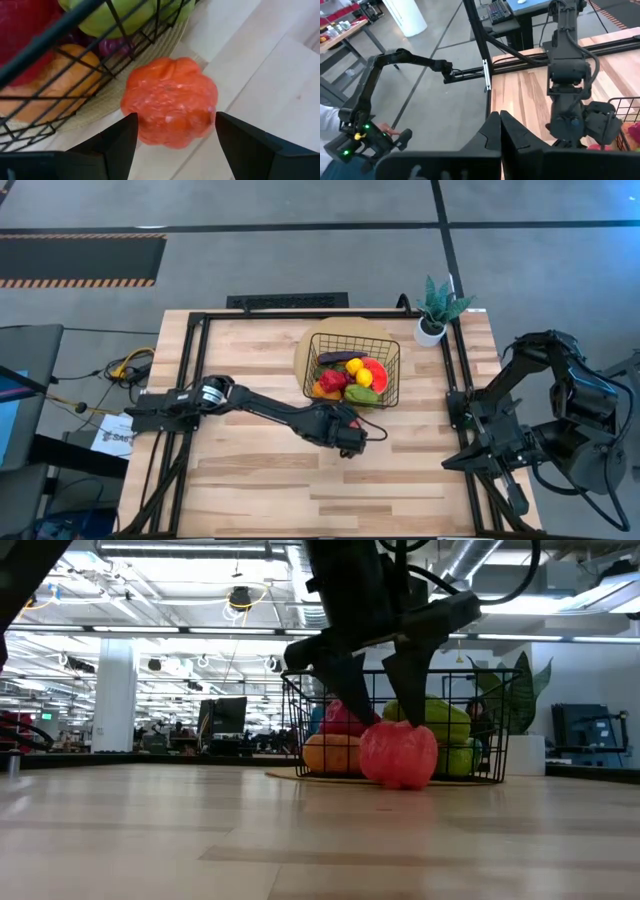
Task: Build produce basket
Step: Put the orange pumpkin into the wire basket
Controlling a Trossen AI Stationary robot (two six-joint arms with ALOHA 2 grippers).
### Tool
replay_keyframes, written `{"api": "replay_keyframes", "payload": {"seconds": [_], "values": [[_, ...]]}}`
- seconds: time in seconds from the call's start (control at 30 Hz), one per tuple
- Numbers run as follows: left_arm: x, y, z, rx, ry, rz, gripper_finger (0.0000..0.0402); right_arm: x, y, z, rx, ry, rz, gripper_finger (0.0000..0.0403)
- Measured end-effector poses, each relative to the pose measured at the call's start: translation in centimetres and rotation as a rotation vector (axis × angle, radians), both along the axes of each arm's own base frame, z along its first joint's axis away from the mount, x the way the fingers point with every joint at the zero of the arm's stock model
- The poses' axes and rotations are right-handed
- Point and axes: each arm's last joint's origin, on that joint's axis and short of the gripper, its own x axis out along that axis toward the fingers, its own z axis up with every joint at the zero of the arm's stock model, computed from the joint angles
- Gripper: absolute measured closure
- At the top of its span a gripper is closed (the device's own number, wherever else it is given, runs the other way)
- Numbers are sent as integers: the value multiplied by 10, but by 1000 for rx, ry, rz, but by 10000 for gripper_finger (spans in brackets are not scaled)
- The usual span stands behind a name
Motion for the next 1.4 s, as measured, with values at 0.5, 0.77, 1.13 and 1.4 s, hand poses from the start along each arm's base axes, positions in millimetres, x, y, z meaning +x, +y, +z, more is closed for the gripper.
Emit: {"api": "replay_keyframes", "payload": {"seconds": [0.5, 0.77, 1.13, 1.4], "values": [[8, 19, -7, -32, 17, -12, 150, 0, 1, 2, 17, -9, 3, 395], [13, 11, -34, -39, 65, -29, 196, 1, 3, 5, 32, -27, 16, 395], [21, -1, -11, -47, 29, -115, 393, 1, 3, 5, 39, -21, 34, 395], [24, -2, 11, -22, 2, -113, 400, 1, 3, 5, 40, -21, 35, 395]]}}
